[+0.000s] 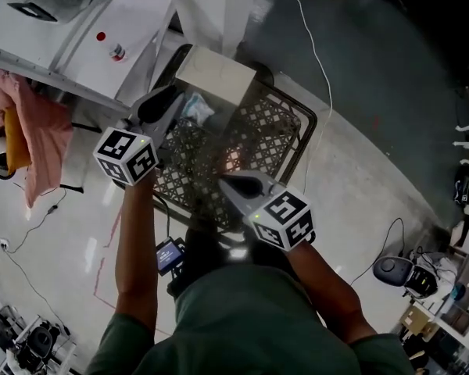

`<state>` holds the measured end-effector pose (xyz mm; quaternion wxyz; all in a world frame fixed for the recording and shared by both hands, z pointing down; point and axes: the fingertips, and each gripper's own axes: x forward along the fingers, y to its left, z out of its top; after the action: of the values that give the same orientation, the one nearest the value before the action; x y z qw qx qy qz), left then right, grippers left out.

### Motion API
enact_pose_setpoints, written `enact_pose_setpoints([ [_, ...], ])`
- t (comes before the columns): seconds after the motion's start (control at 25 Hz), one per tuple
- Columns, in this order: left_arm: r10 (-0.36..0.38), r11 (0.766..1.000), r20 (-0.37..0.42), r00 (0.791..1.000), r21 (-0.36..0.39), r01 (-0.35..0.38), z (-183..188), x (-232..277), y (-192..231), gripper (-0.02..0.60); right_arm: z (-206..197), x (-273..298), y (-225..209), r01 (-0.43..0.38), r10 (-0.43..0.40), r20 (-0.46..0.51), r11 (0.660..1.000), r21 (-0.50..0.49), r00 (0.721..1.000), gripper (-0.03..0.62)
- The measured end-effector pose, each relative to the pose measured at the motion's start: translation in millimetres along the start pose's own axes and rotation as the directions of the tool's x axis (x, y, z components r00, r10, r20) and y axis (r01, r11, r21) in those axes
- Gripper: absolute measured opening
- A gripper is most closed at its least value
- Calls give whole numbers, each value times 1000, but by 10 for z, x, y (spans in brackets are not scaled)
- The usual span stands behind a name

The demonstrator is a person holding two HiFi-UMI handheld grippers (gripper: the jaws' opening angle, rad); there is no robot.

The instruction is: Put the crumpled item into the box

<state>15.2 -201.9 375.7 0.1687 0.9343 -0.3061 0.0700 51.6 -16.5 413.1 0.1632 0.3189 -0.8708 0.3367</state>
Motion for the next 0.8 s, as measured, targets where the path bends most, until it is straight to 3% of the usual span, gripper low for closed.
enact_pose_setpoints([
  [0.32, -66, 982, 68, 996, 179, 53, 842, -592, -692, 84, 616, -528, 283, -10, 29, 164, 993, -120, 986, 6],
  [0.56, -84, 957, 100, 991, 286, 53, 1238, -1138, -1232, 80, 1141, -974, 703, 2, 88, 295, 957, -292, 952, 5],
  [0.8, -82, 942, 156, 984, 335, 25, 1488, -1564, -1658, 75, 1484, -1272, 1147, -39, 182, 337, 920, -390, 924, 5],
])
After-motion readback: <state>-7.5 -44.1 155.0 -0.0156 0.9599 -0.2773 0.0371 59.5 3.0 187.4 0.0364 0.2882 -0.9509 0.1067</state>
